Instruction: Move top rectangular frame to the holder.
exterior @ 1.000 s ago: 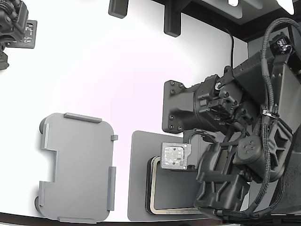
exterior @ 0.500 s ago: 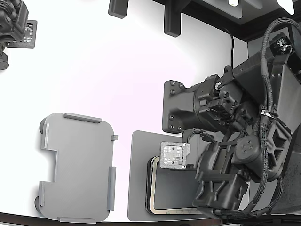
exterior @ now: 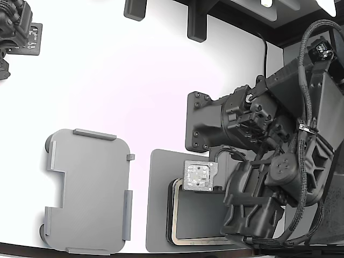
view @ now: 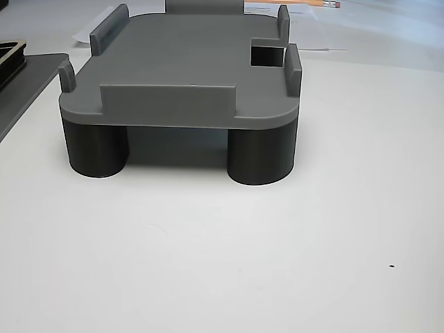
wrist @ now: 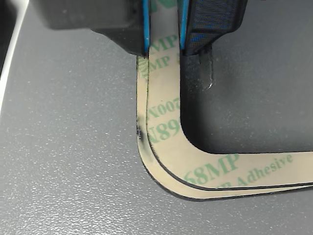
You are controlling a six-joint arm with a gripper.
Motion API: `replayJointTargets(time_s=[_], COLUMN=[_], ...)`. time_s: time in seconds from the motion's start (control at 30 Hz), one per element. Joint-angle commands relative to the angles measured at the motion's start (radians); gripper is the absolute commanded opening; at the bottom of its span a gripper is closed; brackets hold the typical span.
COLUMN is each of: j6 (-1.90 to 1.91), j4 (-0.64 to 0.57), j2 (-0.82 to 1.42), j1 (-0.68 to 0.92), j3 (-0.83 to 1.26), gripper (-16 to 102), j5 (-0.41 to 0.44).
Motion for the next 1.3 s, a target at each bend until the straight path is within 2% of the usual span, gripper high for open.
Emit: replayJointTargets(time_s=[0.0, 0.1, 0.2, 0.5, 0.77, 0.97, 1.1, 1.27], j6=[-0.002, -0.002, -0.002, 0.072, 0.377, 0.686, 0.816, 0.865], j4=[0.002, 0.006, 0.006, 0.120, 0.253, 0.253, 0.253, 0.253], j2=[0.028, 0.028, 0.021, -0.012, -0.075, -0.109, -0.170, -0.265], j1=[-0.021, -0.021, -0.023, -0.044, -0.086, -0.163, -0.225, -0.348], j3=[-0.015, -0.017, -0.025, -0.207, -0.492, -0.565, -0.635, -0.772], gripper=[11, -3, -10, -10, -10, -7, -10, -10], j5=[0.000, 0.000, 0.002, 0.003, 0.074, 0.150, 0.192, 0.196])
